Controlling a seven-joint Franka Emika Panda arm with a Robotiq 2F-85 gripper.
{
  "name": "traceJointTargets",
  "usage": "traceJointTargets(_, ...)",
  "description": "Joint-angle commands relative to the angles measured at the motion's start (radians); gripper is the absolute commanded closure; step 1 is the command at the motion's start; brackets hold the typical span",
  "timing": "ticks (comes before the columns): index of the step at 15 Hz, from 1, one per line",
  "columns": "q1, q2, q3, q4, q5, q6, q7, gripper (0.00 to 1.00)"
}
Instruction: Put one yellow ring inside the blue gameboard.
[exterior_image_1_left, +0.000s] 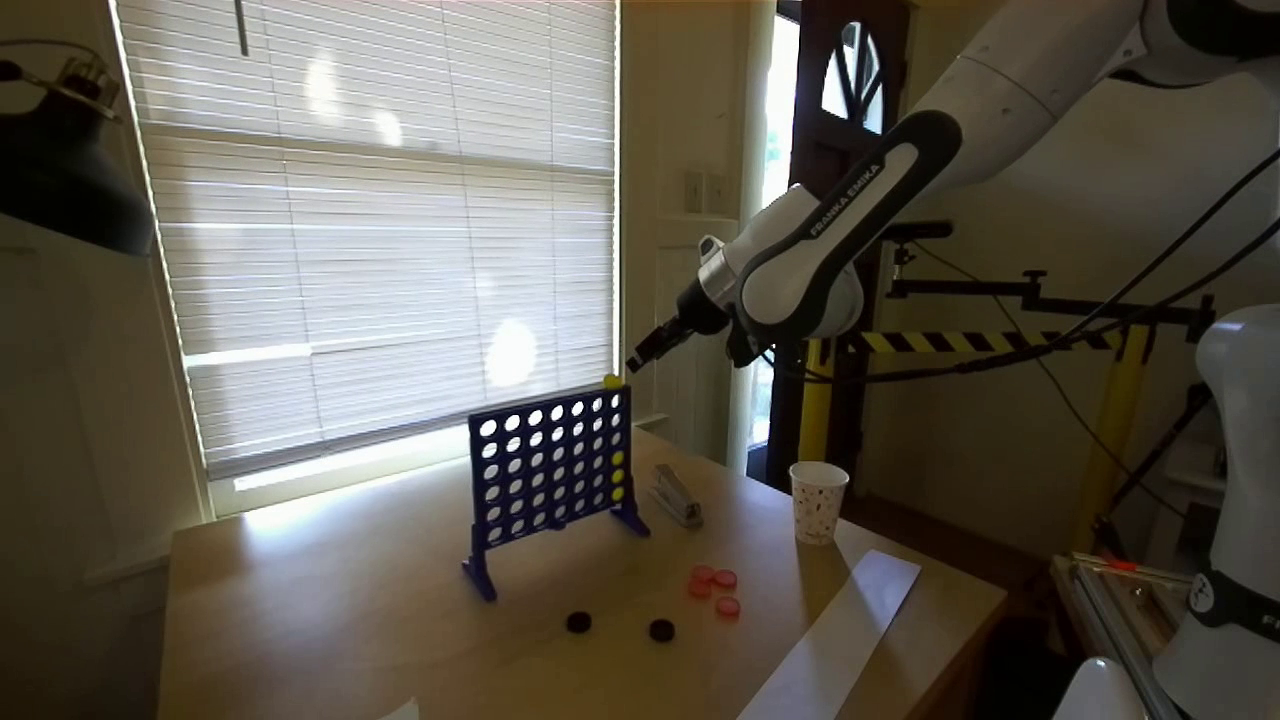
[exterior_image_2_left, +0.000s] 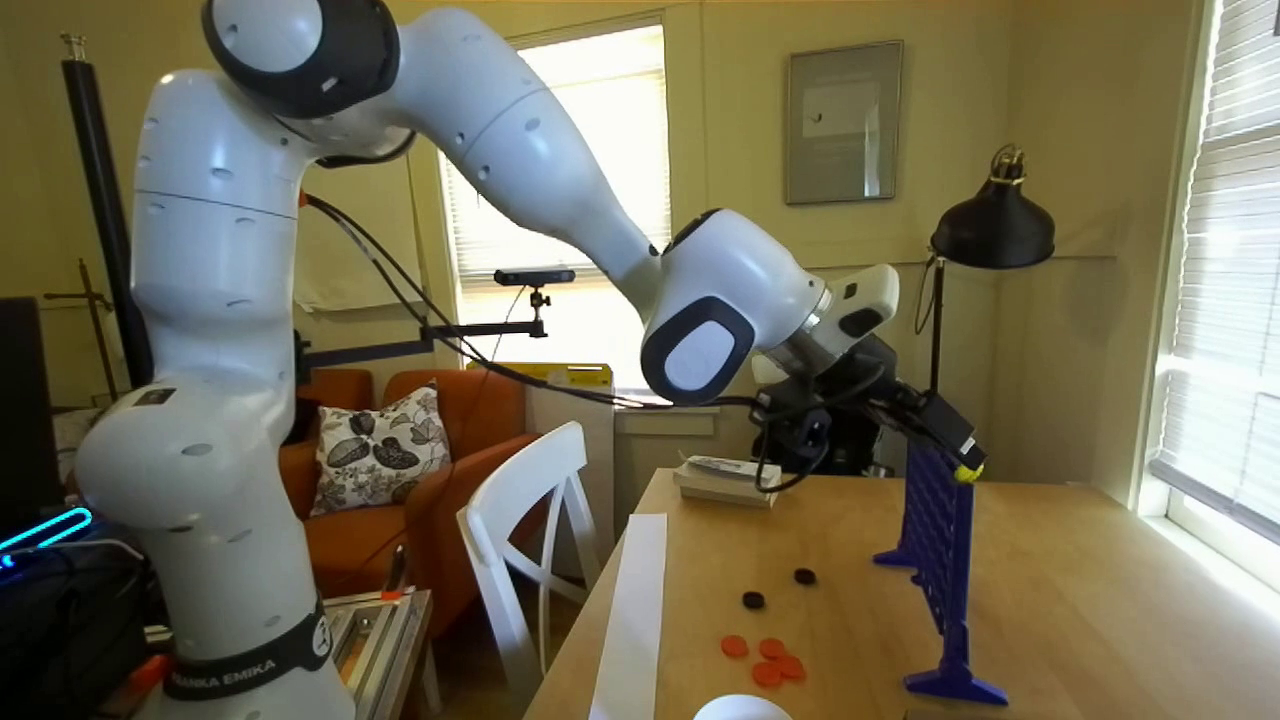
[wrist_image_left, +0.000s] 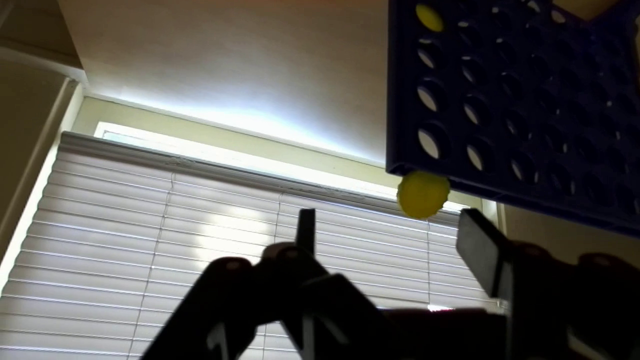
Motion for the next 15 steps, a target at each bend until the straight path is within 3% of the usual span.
traceJointTargets(1, 0.059, -0.006, -0.062, 0.031, 0.009, -0.042, -0.019, 0.57)
traceJointTargets(7, 0.110, 0.013, -0.106, 0.059, 0.008, -0.051, -0.005, 0.98)
traceJointTargets(15, 0.146, 0.037, -0.154, 0.093, 0.009, -0.084, 0.012, 1.00)
